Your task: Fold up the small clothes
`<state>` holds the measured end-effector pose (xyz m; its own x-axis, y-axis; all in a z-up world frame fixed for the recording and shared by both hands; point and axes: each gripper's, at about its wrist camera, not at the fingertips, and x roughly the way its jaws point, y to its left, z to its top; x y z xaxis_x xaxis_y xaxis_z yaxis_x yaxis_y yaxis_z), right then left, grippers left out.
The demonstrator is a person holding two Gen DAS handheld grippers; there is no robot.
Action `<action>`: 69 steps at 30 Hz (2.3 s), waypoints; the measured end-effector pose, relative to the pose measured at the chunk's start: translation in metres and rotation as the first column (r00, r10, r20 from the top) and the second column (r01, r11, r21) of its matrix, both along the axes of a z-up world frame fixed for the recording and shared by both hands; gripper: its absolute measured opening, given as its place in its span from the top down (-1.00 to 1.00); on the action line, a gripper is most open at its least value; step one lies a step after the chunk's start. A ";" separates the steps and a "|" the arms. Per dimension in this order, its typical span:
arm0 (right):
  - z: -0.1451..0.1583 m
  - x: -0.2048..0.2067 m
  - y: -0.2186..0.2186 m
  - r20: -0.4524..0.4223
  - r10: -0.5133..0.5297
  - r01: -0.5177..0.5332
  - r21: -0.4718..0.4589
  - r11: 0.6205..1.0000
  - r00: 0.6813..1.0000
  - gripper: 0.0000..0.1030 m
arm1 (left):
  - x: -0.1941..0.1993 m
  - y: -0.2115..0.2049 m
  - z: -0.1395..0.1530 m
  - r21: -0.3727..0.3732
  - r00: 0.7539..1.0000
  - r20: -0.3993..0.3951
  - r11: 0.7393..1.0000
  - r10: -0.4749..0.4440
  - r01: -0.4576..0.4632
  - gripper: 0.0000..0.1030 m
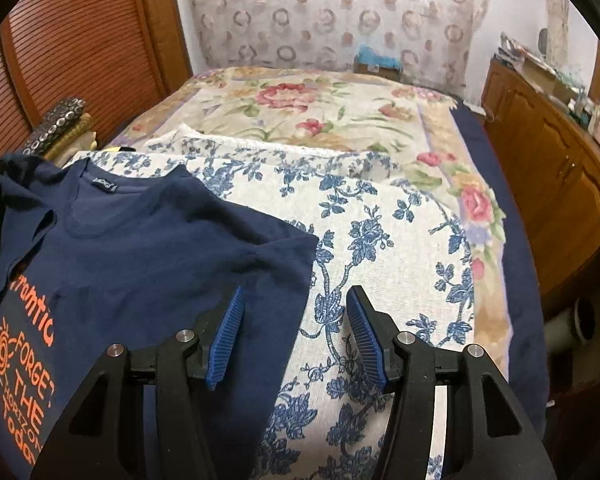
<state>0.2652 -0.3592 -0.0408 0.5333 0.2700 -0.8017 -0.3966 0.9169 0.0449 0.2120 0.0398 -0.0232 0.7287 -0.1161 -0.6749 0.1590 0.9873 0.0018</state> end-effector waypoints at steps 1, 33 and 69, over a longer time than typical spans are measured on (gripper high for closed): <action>-0.001 0.001 0.001 -0.003 0.004 -0.004 0.000 1.000 1.000 -0.08 | 0.000 0.001 -0.001 0.000 1.000 -0.002 1.000 0.001 -0.001 0.98; 0.077 -0.067 0.035 0.225 0.131 -0.142 0.032 0.989 0.966 0.93 | -0.068 0.005 0.030 -0.064 0.993 0.115 0.998 -0.012 0.020 0.99; 0.101 -0.287 -0.006 0.201 0.072 -0.092 0.089 0.992 0.977 0.94 | -0.272 0.051 0.014 -0.158 0.992 0.121 0.987 0.045 -0.025 0.99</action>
<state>-0.0222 -0.3651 0.0601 0.6507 0.3909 -0.6510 -0.4802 0.8759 0.0459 -0.0596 0.0909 -0.0088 0.8112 -0.1856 -0.5545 0.1324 0.9820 -0.1349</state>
